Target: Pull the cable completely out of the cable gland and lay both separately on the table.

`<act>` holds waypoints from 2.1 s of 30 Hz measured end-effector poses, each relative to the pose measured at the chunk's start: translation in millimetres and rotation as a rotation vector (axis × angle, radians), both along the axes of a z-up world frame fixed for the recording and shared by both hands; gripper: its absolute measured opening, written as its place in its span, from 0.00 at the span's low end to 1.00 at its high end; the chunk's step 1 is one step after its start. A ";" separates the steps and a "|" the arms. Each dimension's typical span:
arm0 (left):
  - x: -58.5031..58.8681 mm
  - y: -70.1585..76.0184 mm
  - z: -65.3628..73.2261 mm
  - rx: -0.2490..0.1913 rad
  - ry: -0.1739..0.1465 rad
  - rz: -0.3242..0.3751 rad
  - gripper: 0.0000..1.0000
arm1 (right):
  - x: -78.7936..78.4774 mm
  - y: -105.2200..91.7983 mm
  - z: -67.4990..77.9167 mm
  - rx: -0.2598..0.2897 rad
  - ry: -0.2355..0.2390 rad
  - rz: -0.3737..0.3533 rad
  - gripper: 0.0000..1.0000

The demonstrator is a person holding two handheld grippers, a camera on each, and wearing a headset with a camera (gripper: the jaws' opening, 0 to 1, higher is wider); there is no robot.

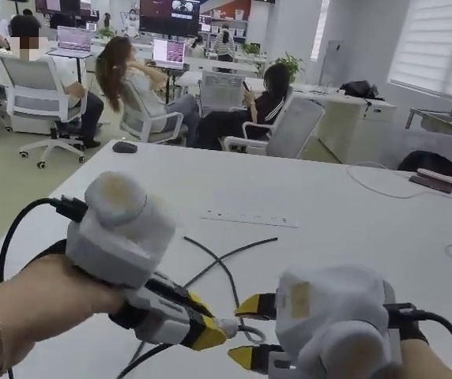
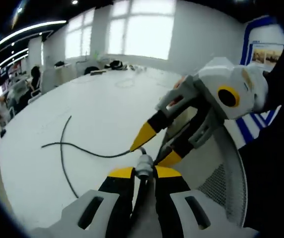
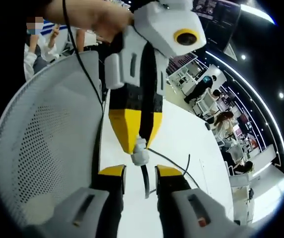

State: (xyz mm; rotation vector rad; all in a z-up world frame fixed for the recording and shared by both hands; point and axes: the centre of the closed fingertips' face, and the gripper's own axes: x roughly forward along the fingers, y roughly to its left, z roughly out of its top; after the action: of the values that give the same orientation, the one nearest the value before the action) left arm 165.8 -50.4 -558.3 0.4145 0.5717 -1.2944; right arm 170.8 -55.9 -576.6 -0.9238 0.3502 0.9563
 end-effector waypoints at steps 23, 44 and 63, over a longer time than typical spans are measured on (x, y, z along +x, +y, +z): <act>14.4 38.0 -23.7 0.245 -0.236 -0.061 0.16 | 4.9 -61.0 -14.3 -0.027 0.020 -0.124 0.03; 19.6 72.4 -34.8 0.306 -0.221 -0.004 0.16 | 5.1 -151.2 -69.7 -0.133 0.144 -0.295 0.03; 18.1 69.7 -34.7 0.297 -0.206 0.006 0.16 | 0.4 -212.7 -105.5 -0.196 0.235 -0.472 0.05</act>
State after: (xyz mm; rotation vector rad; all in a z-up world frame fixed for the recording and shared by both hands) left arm 183.9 19.3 -593.0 0.7824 0.5910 -1.1469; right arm 171.2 -268.6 -682.0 -0.8530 0.8341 0.5997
